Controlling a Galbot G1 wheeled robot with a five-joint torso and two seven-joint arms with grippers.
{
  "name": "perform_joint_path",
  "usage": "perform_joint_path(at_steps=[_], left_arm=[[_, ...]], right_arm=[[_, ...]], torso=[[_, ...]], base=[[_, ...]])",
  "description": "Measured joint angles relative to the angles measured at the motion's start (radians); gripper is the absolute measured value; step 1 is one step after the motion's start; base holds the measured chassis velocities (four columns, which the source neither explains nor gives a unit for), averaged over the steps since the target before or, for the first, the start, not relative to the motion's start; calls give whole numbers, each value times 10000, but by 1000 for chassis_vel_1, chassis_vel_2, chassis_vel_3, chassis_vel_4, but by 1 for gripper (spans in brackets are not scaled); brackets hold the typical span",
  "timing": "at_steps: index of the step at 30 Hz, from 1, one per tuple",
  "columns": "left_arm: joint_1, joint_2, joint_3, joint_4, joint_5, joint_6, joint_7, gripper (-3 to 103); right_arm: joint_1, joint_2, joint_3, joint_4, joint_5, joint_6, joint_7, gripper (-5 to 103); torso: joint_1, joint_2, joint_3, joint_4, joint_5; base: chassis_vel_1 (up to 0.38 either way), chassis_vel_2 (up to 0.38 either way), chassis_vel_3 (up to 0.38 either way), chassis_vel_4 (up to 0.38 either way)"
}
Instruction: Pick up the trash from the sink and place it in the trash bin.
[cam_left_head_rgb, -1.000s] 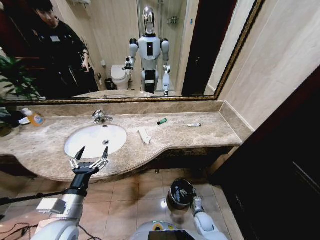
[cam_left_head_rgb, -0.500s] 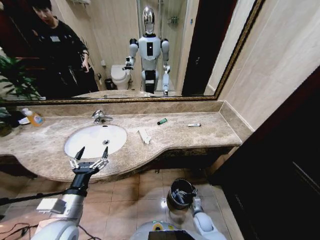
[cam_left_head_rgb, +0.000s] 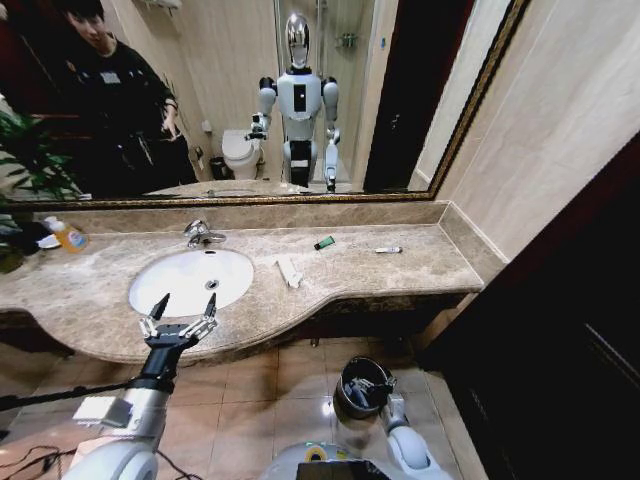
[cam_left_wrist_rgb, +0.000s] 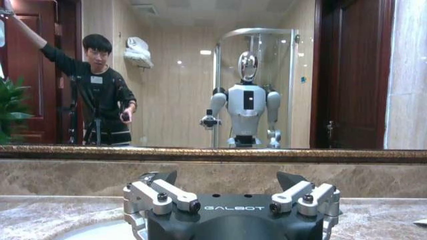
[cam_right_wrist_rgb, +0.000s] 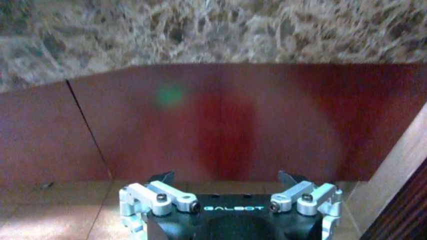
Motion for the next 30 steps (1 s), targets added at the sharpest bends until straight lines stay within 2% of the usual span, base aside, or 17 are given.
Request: perform_joint_path(at_steps=[11, 14, 15, 18, 23, 26, 28, 30], left_arm=[[0, 0, -1, 0, 0, 0, 0, 100], [0, 0, 0, 0, 0, 0, 0, 100], [0, 0, -1, 0, 0, 0, 0, 100], [0, 0, 0, 0, 0, 0, 1, 100], [0, 0, 0, 0, 0, 0, 1, 100], [0, 0, 0, 0, 0, 0, 1, 100], [0, 0, 0, 0, 0, 0, 0, 100], [0, 0, 0, 0, 0, 0, 0, 100]], right_arm=[[-1832, -222, 172, 3055, 170, 316, 540, 100], [-2073, -221, 183, 3393, 159, 330, 544, 100], [-2602, -228, 180, 4365, 122, 315, 494, 100], [-2942, -220, 58, 5958, 5, -201, 171, 100], [-2524, -187, 7, 6564, 17, -919, -103, 100], [-1655, -179, -61, 6984, 300, -1995, -588, 100], [-1493, -197, -100, 7041, 345, -2168, -706, 100], [-1029, -231, -261, 7123, 421, -2505, -1156, 100]], torso=[[-1, 0, 0, 0, 0], [-1, 0, 0, -1, -2], [-1, 0, -1, -1, -1], [-2, 0, -1, -1, -3], [-1, 0, 0, -1, -2], [1, 0, 0, 0, -1], [1, 0, 0, 0, -3], [1, 0, 0, 1, -2]], base=[[0, 0, 0, 0], [0, 0, 0, 0], [0, 0, 0, 0], [0, 0, 0, 0], [0, 0, 0, 0], [0, 0, 0, 0], [0, 0, 0, 0], [0, 0, 0, 0]])
